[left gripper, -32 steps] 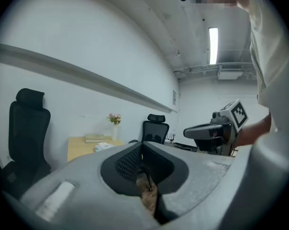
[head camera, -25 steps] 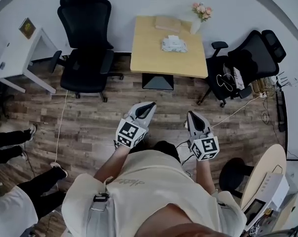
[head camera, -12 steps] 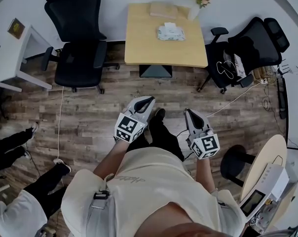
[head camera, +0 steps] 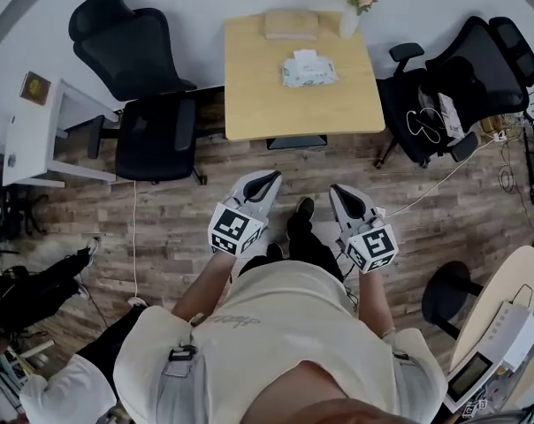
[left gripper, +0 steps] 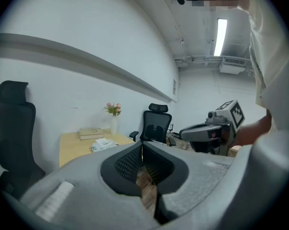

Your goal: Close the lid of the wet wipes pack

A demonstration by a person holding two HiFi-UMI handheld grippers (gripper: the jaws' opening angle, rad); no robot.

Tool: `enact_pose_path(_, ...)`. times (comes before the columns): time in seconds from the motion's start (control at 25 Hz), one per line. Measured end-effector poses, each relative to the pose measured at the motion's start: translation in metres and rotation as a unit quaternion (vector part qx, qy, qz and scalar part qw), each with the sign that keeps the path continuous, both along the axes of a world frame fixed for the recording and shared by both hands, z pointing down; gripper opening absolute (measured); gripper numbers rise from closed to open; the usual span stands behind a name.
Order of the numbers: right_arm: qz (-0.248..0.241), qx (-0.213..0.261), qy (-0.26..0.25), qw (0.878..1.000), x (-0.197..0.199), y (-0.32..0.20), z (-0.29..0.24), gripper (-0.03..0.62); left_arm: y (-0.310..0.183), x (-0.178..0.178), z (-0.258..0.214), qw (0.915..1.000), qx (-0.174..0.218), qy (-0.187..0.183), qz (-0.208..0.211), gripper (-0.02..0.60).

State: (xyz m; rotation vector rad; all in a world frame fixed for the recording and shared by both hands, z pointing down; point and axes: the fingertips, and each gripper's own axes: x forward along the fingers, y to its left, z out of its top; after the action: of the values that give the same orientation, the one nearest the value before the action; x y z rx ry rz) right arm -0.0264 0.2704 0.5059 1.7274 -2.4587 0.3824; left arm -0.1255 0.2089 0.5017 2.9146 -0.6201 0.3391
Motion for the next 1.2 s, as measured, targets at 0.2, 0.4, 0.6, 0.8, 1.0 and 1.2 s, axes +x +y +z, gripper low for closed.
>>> enact_pose_path(0.2, -0.029, 0.004, -0.014, 0.999, 0.035, -0.053, -0.002, 0.003, -0.045, 0.047, -0.023, 0.9992, 0.034, -0.019, 0.009, 0.018)
enact_pose_path(0.4, -0.057, 0.002, -0.002, 0.998, 0.072, -0.097, 0.003, 0.003, -0.079, 0.077, -0.026, 0.9997, 0.024, -0.011, -0.002, 0.018)
enact_pose_path(0.6, -0.065, 0.0, -0.001, 0.998, 0.096, -0.128, 0.011, 0.003, -0.11, 0.085, -0.014, 0.9993, 0.011, -0.014, -0.034, 0.018)
enact_pose_path(0.8, -0.08, -0.024, -0.007, 0.996, 0.102, -0.146, 0.019, 0.002, -0.139, 0.091, -0.02, 0.9986, 0.009, -0.013, -0.051, 0.018)
enact_pose_path(1.0, -0.084, -0.031, 0.01, 0.996, 0.11, -0.179, 0.02, 0.003, -0.175, 0.102, -0.006, 0.9983, -0.011, -0.009, -0.057, 0.018)
enact_pose_path(1.2, -0.058, -0.044, 0.023, 0.997, 0.132, -0.213, 0.022, 0.003, -0.222, 0.123, 0.006, 0.9989, -0.018, -0.001, -0.043, 0.018)
